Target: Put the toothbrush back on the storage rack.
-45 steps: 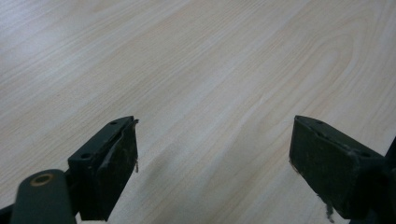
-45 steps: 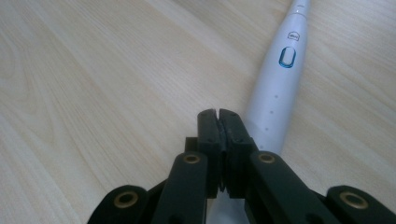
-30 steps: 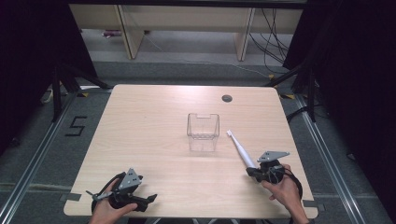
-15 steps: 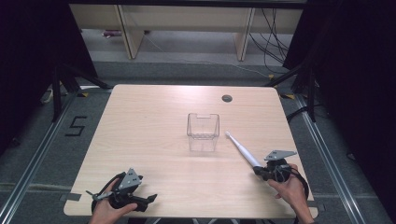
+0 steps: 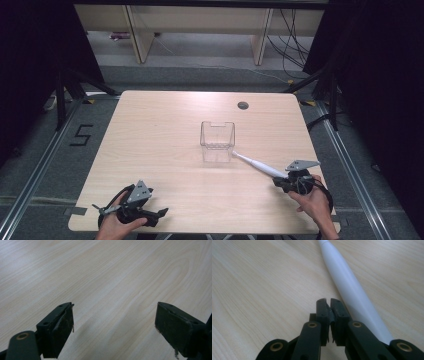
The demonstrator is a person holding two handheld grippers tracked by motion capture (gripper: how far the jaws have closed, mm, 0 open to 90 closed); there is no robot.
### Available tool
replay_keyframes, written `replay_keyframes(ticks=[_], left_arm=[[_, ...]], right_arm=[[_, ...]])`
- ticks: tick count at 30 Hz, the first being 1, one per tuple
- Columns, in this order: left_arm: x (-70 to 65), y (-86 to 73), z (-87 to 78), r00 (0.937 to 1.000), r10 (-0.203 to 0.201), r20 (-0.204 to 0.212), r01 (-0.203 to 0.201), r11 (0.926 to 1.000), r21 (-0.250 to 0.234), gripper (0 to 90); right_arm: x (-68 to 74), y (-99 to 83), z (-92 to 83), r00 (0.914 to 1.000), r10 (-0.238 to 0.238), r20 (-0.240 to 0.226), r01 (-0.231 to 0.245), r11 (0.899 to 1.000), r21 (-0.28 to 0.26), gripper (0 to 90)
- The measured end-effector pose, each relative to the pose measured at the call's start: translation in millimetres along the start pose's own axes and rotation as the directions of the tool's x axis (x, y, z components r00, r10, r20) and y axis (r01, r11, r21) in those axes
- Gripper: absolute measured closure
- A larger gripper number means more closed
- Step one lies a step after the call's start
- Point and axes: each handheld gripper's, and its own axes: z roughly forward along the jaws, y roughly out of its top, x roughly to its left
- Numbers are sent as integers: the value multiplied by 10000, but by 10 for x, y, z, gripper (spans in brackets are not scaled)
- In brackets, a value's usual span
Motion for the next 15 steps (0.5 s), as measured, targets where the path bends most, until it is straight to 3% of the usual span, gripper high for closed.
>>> replay_keyframes(ticks=[2,5,6,8,9,12,15], left_arm=[[0,1,-2,10000,-9,-18,9,10000,28,147],[-2,3,-2,10000,-51,-2,51,10000,40,147],[-5,3,-2,9999,-89,53,89,10000,26,147],[-2,5,-9,10000,-46,46,45,9999,114,147],[2,4,-5,10000,-45,-35,45,9999,114,147],[4,5,-6,10000,-36,-28,36,9999,98,147],[12,8,-9,9999,83,56,-83,9999,131,147]], right_arm=[[21,37,-37,10000,64,-19,-64,9998,206,835],[37,93,-46,9979,-594,270,593,9982,59,799],[57,116,-63,9985,-522,189,518,9985,202,785],[70,168,-91,9959,-846,311,830,9953,509,754],[53,203,-84,9894,-1352,526,1334,9904,361,732],[70,274,-97,9873,-1473,597,1419,9861,864,676],[38,351,-65,9735,-2118,869,2011,9726,1170,624]])
